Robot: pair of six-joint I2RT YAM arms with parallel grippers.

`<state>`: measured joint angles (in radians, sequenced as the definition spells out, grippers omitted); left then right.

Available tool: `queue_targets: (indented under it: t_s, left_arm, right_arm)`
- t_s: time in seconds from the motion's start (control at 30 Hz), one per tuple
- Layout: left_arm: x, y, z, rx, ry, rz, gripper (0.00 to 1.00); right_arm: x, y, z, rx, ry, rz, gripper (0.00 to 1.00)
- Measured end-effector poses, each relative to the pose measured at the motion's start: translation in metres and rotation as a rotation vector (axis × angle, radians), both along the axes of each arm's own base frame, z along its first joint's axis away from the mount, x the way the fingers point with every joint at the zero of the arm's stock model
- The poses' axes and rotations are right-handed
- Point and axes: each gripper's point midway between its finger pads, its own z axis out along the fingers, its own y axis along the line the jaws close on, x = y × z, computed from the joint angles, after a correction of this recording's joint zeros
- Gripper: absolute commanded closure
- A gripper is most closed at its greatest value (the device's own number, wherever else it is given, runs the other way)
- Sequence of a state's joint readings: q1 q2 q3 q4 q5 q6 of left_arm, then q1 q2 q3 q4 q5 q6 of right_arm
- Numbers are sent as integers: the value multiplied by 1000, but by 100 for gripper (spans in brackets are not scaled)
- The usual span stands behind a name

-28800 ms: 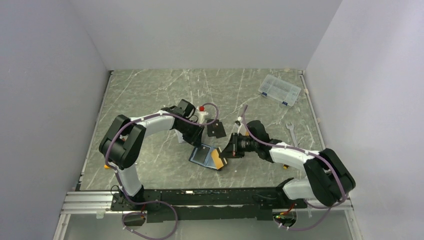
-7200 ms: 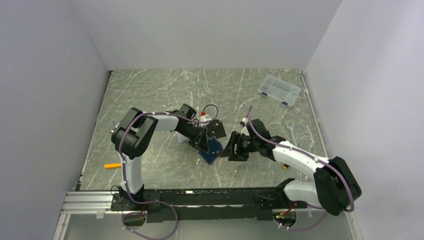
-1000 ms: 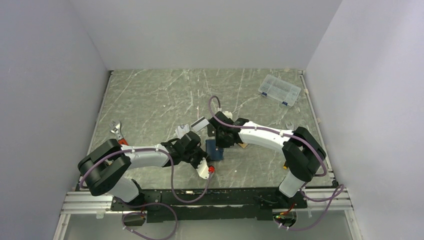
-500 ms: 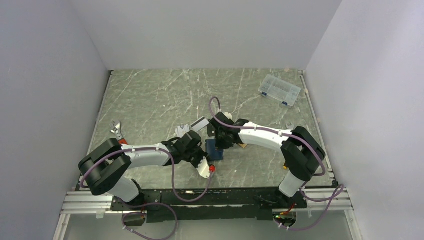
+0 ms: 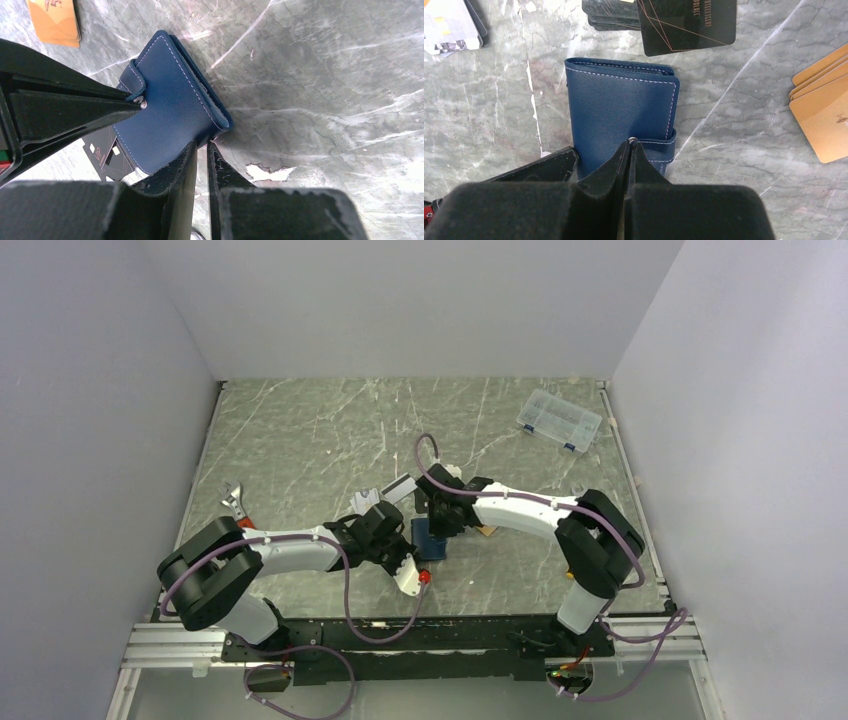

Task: Put the credit cards into the card holder
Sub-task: Close the card holder at the center of the board.

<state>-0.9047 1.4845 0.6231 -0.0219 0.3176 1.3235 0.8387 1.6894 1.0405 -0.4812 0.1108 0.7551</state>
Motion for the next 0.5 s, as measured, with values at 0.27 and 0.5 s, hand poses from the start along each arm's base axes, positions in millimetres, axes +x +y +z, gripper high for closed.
queue_targets:
  t_s: [0.27, 0.5]
  left_arm:
    - [0, 0, 0, 5, 3, 0, 83]
    - [1, 0, 0, 7, 4, 1, 84]
  right_arm:
    - [4, 1, -1, -16, -8, 0, 100]
    - [5, 1, -2, -25, -9, 6, 100]
